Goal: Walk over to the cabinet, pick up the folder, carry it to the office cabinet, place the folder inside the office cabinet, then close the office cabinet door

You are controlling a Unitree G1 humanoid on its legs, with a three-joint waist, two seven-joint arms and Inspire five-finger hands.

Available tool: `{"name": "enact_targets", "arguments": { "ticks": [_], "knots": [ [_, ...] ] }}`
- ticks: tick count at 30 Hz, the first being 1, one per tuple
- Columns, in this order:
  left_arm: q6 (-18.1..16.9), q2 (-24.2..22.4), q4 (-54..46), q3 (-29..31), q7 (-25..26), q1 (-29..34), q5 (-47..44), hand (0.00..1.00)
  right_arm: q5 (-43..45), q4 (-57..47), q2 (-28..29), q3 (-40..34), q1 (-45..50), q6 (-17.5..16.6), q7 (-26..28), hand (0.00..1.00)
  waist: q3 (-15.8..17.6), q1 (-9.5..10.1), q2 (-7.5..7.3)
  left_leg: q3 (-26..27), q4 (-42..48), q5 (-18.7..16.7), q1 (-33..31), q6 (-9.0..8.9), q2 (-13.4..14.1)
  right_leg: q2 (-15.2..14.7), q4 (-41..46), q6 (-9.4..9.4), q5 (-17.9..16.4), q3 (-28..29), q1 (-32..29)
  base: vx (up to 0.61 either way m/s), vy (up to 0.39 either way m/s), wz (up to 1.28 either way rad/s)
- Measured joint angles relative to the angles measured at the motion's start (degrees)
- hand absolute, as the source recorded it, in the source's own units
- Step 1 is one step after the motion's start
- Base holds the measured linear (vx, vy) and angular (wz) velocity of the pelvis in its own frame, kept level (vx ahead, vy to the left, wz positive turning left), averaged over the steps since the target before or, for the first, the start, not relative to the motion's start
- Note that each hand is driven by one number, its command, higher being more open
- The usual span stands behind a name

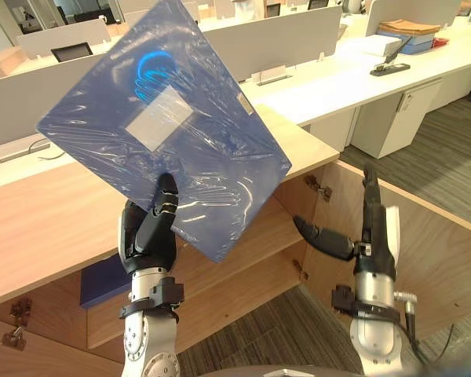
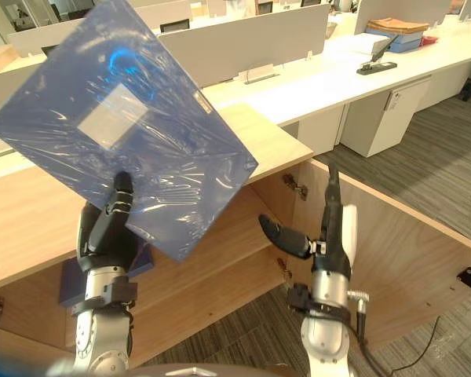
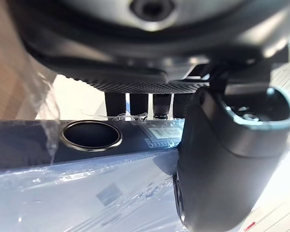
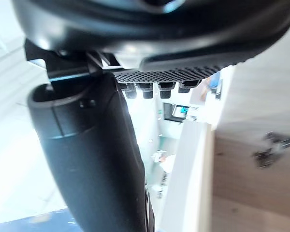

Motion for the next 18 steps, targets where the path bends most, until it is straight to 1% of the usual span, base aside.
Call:
{"name": "enact_targets", "arguments": {
  "ticks": [1,3,4,5,6,9,11,13,15,18],
  "knots": [
    [0.15,0.46,0.66,0.29,-0.55,-0.47,0.39,0.00,2.39,-0.21,-0.67,-0.08,-1.94,-0.40,0.77,1.00,-0.18,0.16,-0.10,-0.07,0.00,0.00,-0.02,0.00,-0.02,-0.01,0.00,-0.18,0.21,0.00,0.03,-0.04,0.025,0.02],
    [0.85,2.57,3.08,1.43,-2.91,-2.50,0.62,0.00,11.82,-0.59,-2.75,-0.15,-9.51,-2.66,3.75,1.00,-0.64,0.68,-0.58,-0.55,0.03,0.00,-0.15,0.00,-0.19,-0.22,-0.38,-0.30,0.90,-0.03,0.27,-0.05,0.035,0.05],
    [0.89,2.90,3.70,1.53,-3.47,-3.01,0.71,0.00,13.72,-0.61,-3.31,-0.40,-11.37,-3.09,4.24,1.00,-0.73,0.92,-0.63,-0.71,0.04,0.00,-0.20,0.00,-0.23,-0.32,-0.69,-0.29,1.12,-0.09,0.42,-0.05,0.049,0.09],
    [1.09,3.15,4.61,1.65,-4.35,-3.58,1.46,0.00,16.88,-0.64,-4.70,-0.64,-15.77,-3.99,5.12,1.00,-1.14,1.10,-0.62,-1.29,0.05,0.01,-0.68,0.01,-0.37,-0.64,-1.75,-0.27,1.83,-0.25,0.67,-0.04,0.066,0.16],
    [1.11,3.15,5.40,1.69,-5.29,-3.94,1.99,0.00,18.92,-0.65,-5.82,-0.82,-19.55,-5.25,5.37,1.00,-1.23,1.20,-0.63,-1.85,0.11,0.04,-1.00,0.05,-0.61,-1.13,-2.68,-0.11,2.43,-0.51,1.13,-0.04,0.076,0.17],
    [1.93,3.60,6.60,1.99,-6.30,-4.38,2.60,0.00,22.73,-0.62,-7.76,-1.21,-25.70,-7.49,5.82,1.00,-1.48,1.77,-0.62,-2.57,0.15,0.06,-0.99,0.08,-1.15,-2.14,-4.80,0.15,3.54,-0.81,2.45,-0.04,0.110,0.14],
    [2.09,4.33,7.20,2.34,-7.01,-4.39,2.60,0.00,26.58,-0.40,-8.92,-1.26,-27.66,-8.63,6.53,1.00,-1.59,2.16,-0.73,-3.01,0.15,0.09,-1.09,0.14,-1.62,-2.83,-5.90,0.44,4.12,-1.02,3.03,-0.03,0.103,0.12],
    [2.27,4.91,8.13,3.34,-7.80,-4.36,2.62,0.00,30.72,1.03,-10.49,-1.43,-29.32,-8.82,8.05,1.00,-1.69,2.58,-0.91,-3.20,0.11,0.08,-1.08,0.61,-2.30,-3.68,-7.10,0.73,4.80,-0.98,3.58,-0.03,0.095,0.05],
    [2.27,5.10,8.54,3.63,-8.08,-4.37,2.63,0.00,32.20,3.14,-11.38,-1.71,-30.07,-8.87,8.91,1.00,-1.70,2.66,-0.95,-3.41,0.04,0.11,-1.15,0.83,-2.83,-4.32,-8.02,0.96,5.38,-1.02,4.02,-0.04,0.089,0.06],
    [2.27,6.16,9.05,3.12,-10.36,-4.37,2.63,0.00,32.31,7.18,-12.12,-1.71,-30.15,-8.79,9.71,1.00,-1.74,2.71,-1.03,-3.94,-0.27,0.24,-1.35,1.33,-3.64,-5.39,-9.52,1.33,6.18,-1.38,4.60,-0.03,0.072,0.08]
  ]
}}
